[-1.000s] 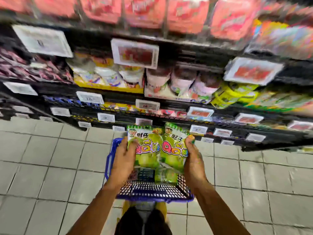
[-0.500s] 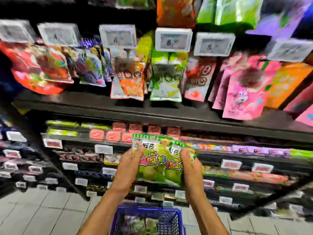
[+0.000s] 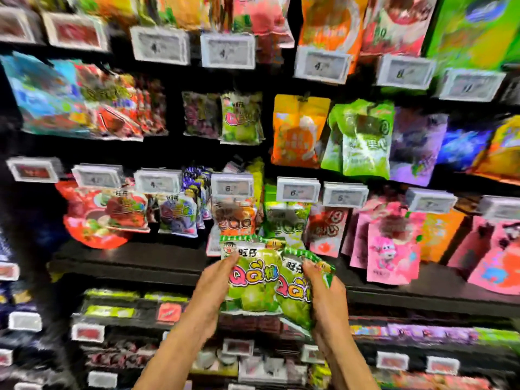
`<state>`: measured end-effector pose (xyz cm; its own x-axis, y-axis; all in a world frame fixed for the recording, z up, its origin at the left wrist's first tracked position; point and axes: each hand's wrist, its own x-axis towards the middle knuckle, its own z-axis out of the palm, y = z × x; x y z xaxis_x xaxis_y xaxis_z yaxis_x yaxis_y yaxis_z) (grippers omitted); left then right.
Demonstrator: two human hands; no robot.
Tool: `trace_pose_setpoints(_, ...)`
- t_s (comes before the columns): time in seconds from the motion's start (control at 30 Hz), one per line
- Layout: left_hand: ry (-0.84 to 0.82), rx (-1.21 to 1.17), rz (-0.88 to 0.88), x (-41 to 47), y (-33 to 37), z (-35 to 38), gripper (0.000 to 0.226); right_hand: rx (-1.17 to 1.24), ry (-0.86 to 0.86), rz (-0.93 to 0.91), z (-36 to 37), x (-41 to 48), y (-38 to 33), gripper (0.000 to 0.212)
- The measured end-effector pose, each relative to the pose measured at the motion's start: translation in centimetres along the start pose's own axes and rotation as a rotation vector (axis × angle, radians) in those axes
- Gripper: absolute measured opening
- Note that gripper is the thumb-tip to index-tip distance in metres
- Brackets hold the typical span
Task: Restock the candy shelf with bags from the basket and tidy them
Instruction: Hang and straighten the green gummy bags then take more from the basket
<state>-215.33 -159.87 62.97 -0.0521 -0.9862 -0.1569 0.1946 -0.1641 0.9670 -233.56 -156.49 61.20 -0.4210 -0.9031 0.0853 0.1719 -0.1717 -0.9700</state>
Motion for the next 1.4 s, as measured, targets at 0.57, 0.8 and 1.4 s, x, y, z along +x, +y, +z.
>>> trace_pose_setpoints(0.57,-0.145,-0.035,-0.016,4.8,1.0,-2.8,0.057,0.119,0.126,-0.072,4.9,3.9,-0.3,0.006)
trace_pose_setpoints(0.8,-0.210,0.020,-0.032,5.4,-0.3,0.2,0.026,0.187,0.041,0.085,4.2,5.8,-0.6,0.028)
trace_pose_setpoints(1.4,-0.055,-0.052,-0.036,5.4,-6.6,3.7,0.036,0.193,-0.144,0.117,-0.4,8.5,2.7,0.022)
